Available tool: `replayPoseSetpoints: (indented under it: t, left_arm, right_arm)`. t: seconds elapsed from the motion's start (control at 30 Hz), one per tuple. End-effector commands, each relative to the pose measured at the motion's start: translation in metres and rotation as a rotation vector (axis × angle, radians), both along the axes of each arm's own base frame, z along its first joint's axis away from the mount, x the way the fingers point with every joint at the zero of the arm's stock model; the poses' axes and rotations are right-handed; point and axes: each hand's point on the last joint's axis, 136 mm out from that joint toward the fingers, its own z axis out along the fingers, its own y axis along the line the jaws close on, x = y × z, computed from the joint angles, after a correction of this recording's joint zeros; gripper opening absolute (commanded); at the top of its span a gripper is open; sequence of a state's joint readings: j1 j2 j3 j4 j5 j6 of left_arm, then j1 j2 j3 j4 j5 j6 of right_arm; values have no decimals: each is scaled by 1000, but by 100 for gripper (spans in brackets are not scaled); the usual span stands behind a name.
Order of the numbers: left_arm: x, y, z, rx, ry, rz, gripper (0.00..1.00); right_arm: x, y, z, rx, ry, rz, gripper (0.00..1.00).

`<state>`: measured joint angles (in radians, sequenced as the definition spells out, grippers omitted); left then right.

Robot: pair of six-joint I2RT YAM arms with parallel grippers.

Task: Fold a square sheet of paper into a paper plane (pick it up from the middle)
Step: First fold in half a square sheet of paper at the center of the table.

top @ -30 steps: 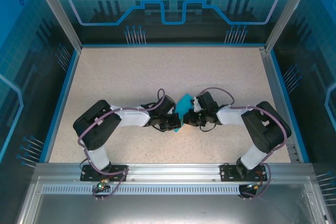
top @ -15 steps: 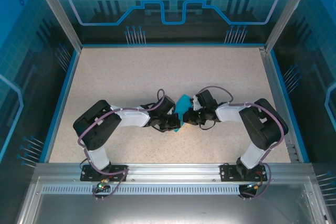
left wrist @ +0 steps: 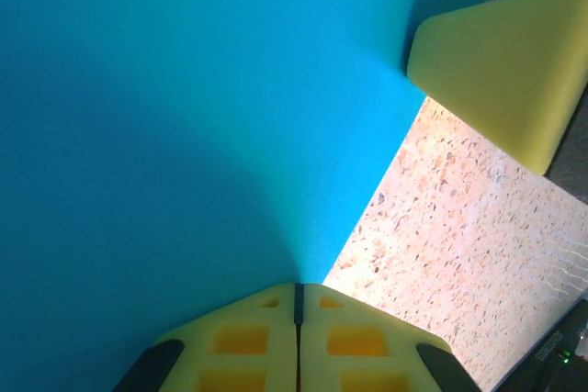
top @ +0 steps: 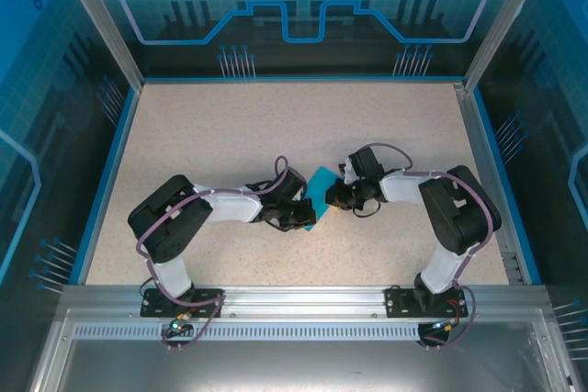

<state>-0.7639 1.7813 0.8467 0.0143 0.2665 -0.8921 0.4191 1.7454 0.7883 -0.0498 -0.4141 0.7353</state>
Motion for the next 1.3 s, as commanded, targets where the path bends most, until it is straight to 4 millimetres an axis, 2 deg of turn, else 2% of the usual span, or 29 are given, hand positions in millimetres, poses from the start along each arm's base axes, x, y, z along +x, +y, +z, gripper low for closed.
replayPoseSetpoints:
  t: [0.0,0.33,0.4,0.67,1.1,1.2,1.27]
  left_arm:
    - [-46,46,-52,200,178,-4,7]
    - [-53,49,-57,201,201,-6,7]
    - [-54,49,-57,202,203,-7,7]
    - [-56,52,-59,204,211,-1,7]
    - [-56,51,-58,203,210,-2,6]
    - [-52,48,-55,196,202,-5,7]
    - [-50,45,-53,190,197,-8,7]
  right_arm:
    - [23,-31,-16,-94,-3,-91,11]
    - [51,-64,-21,-109,1,-170,11]
    - [65,-67,-18,-109,-16,-185,11]
    - [86,-86,-23,-119,-8,-263,11]
    - [112,-104,-7,-136,-46,-328,11]
    - [114,-99,10,-110,-90,-313,11]
    - [108,-92,27,-83,-132,-287,12]
